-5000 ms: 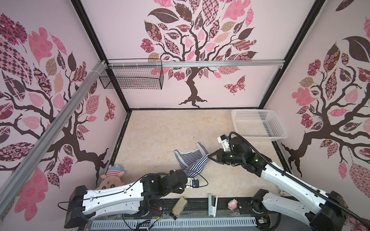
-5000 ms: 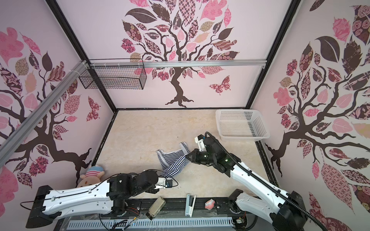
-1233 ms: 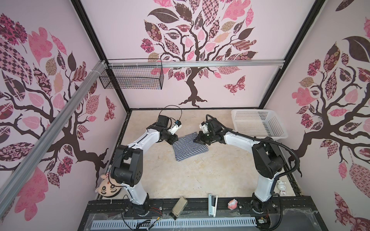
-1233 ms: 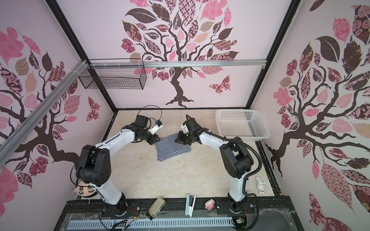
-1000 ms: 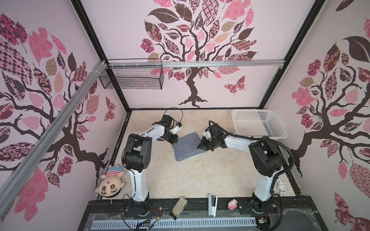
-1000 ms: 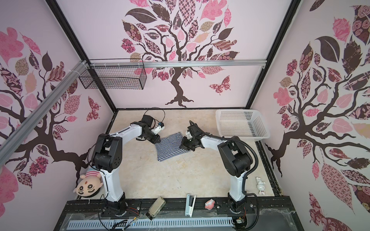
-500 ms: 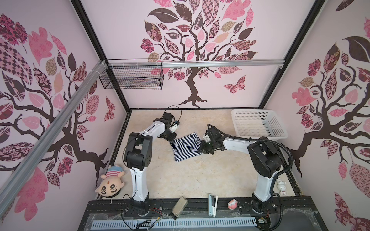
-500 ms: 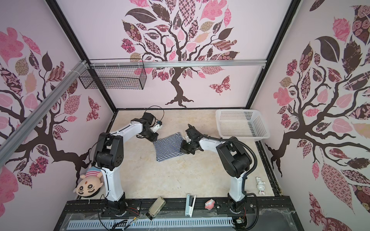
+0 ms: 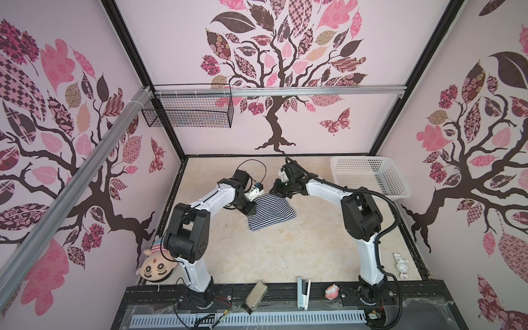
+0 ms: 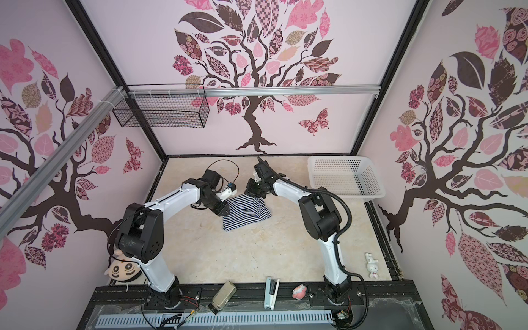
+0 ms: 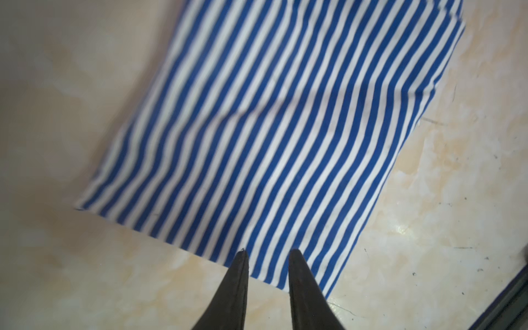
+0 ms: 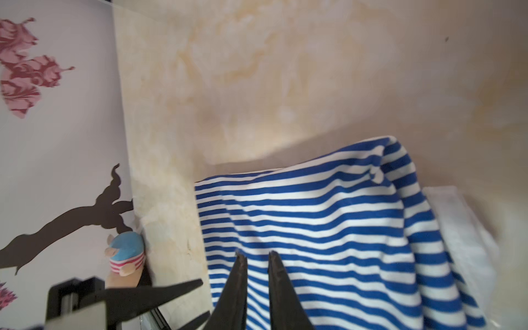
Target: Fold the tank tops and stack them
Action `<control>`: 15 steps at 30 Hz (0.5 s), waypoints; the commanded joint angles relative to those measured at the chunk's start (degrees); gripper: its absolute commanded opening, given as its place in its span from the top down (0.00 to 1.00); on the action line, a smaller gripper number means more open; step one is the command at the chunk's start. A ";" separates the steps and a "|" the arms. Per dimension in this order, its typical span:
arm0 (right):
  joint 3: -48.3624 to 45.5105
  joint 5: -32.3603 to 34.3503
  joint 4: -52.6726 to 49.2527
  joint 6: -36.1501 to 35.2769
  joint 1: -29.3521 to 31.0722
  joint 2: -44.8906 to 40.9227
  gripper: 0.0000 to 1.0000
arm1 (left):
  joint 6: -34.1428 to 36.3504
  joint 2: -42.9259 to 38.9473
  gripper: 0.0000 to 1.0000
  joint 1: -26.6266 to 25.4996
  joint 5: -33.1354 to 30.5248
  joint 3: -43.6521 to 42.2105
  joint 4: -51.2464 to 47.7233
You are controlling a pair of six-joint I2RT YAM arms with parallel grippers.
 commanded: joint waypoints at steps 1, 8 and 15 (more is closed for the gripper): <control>3.16 0.16 -2.86 0.88 -1.23 3.50 0.82 | 2.27 -2.20 0.71 -0.99 4.07 -1.78 -0.36; 3.64 0.00 -2.85 2.92 -4.75 7.20 0.82 | 2.60 2.46 0.71 -3.05 -2.25 -2.38 0.56; 3.96 0.19 -4.82 1.55 -6.58 5.06 0.78 | 2.59 8.66 0.72 -3.44 -14.95 0.67 -0.45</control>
